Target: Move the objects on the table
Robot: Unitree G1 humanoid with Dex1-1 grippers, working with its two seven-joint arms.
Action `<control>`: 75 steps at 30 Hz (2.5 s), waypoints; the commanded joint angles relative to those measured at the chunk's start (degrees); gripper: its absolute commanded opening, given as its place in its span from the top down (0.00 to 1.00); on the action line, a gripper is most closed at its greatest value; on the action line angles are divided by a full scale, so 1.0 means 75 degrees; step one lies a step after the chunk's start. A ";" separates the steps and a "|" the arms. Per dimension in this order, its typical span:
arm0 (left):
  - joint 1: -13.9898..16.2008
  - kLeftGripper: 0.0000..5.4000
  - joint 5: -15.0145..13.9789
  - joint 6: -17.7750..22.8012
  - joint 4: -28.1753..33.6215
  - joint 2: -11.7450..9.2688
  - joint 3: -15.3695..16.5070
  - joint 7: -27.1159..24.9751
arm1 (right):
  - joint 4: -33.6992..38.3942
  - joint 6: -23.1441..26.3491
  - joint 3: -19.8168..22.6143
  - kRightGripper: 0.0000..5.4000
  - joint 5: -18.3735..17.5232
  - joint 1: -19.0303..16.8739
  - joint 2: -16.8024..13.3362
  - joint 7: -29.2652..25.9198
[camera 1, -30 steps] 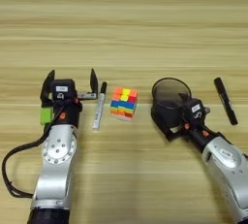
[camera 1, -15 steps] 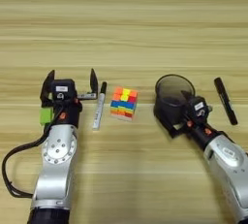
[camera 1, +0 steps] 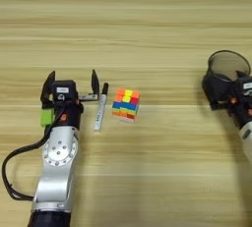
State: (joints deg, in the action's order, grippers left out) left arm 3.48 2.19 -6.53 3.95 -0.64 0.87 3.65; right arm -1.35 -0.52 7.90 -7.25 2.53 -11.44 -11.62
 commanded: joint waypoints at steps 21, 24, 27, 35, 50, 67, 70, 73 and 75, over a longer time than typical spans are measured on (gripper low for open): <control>-0.0022 0.00 0.0007 0.0097 -0.0006 -0.0053 0.0098 -0.0046 | -0.2885 -0.0001 0.0887 0.11 0.0095 0.1453 -0.0625 0.0721; -0.0007 0.00 0.0004 0.0104 0.0026 -0.0052 0.0117 -0.0048 | -0.2941 0.0028 0.0827 0.11 0.0105 0.1467 -0.0625 0.0655; 0.0008 0.00 0.0001 0.0112 0.0061 -0.0058 0.0133 -0.0056 | -0.2966 0.0163 0.0716 0.06 0.0097 0.1469 -0.0633 0.0496; 0.0023 0.00 -0.0001 0.0125 0.0096 -0.0060 0.0154 -0.0069 | -0.2927 0.0311 0.0658 0.00 0.0081 0.1457 -0.0633 0.0485; 0.0012 0.00 -0.0001 0.0151 0.0111 -0.0046 0.0149 -0.0071 | -0.2136 0.0751 0.0698 0.00 0.0098 0.1102 -0.0680 0.0604; -0.0070 0.00 0.0008 0.0142 0.0019 -0.0031 0.0138 -0.0051 | -0.0149 0.1675 0.0632 0.00 -0.0042 -0.0185 -0.0590 0.0386; -0.0088 0.00 0.0014 0.0134 -0.0008 -0.0024 0.0135 -0.0040 | 0.0437 0.1898 0.0639 0.00 -0.0113 -0.0506 -0.0563 0.0348; -0.0097 0.00 0.0018 0.0131 -0.0017 -0.0021 0.0133 -0.0032 | 0.0930 0.2109 0.0655 0.00 -0.0185 -0.0819 -0.0524 0.0304; -0.0098 0.00 0.0018 0.0129 -0.0018 -0.0022 0.0132 -0.0031 | 0.1262 0.2258 0.0638 0.00 -0.0240 -0.1022 -0.0495 0.0283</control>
State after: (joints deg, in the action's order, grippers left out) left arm 3.42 2.07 -6.48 4.22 -0.79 1.89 3.33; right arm 5.26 14.57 12.93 -8.39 -3.46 -15.51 -9.19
